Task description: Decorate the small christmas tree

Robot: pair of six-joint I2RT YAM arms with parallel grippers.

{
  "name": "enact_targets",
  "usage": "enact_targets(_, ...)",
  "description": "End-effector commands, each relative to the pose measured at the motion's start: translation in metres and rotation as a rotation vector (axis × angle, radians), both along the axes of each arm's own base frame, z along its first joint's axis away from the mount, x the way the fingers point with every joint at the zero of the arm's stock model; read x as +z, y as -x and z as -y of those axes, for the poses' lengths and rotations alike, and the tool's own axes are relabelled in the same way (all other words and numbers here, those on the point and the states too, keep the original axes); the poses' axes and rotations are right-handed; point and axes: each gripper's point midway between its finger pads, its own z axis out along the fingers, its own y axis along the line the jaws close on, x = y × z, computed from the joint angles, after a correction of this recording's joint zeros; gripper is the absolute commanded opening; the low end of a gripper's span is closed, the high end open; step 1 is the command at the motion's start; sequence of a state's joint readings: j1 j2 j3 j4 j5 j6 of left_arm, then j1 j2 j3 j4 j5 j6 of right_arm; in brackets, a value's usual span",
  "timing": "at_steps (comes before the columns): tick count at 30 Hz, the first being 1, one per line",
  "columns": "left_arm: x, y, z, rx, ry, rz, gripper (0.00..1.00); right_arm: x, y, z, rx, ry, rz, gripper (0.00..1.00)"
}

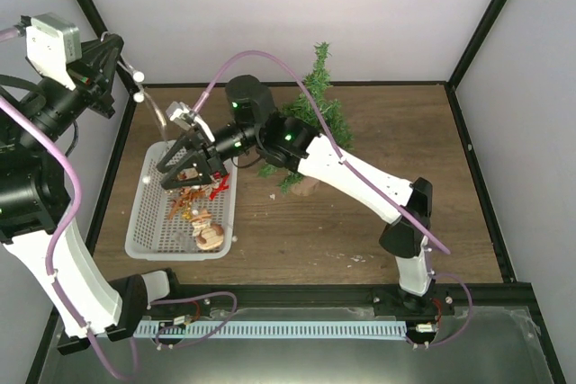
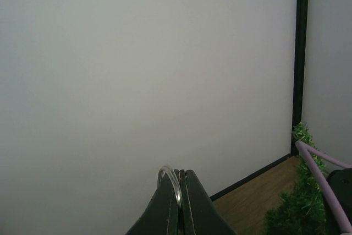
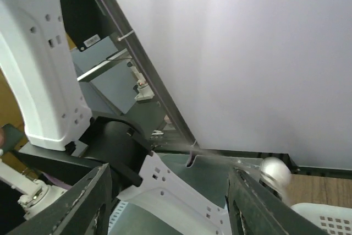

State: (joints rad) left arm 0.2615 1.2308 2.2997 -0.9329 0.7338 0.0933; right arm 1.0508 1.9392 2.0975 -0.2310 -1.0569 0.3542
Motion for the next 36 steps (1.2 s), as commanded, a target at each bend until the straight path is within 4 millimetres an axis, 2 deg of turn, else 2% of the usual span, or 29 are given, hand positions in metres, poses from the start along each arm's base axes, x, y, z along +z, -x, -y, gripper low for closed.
enact_targets(1,-0.004,-0.003,-0.005,0.027,0.003,-0.012,0.0,0.001,0.011,0.006,0.043,0.02,-0.003,0.5)
enact_targets(2,-0.003,-0.003,-0.005,0.029,0.006,-0.01,0.0,-0.007,0.003,0.0,-0.014,0.045,0.004,0.5)
enact_targets(4,-0.002,0.0,-0.004,0.03,0.005,-0.004,0.0,-0.038,-0.014,-0.012,-0.121,0.119,0.026,0.5)
enact_targets(6,-0.001,0.002,-0.004,0.03,0.002,-0.001,0.0,-0.057,-0.026,-0.015,-0.189,0.167,0.046,0.5)
enact_targets(12,-0.003,0.01,-0.001,0.025,-0.016,0.002,0.0,-0.063,-0.06,-0.01,-0.434,0.187,0.117,0.61)
enact_targets(15,-0.005,0.011,0.0,0.025,-0.021,-0.001,0.0,-0.059,-0.069,-0.003,-0.506,0.181,0.147,0.63)
enact_targets(27,-0.011,0.011,0.0,0.024,-0.033,-0.012,0.0,-0.045,-0.053,0.022,-0.491,0.175,0.157,0.64)
enact_targets(36,-0.005,0.018,0.005,-0.001,-0.029,0.004,0.0,-0.062,-0.047,0.001,-0.364,0.147,0.131,0.64)
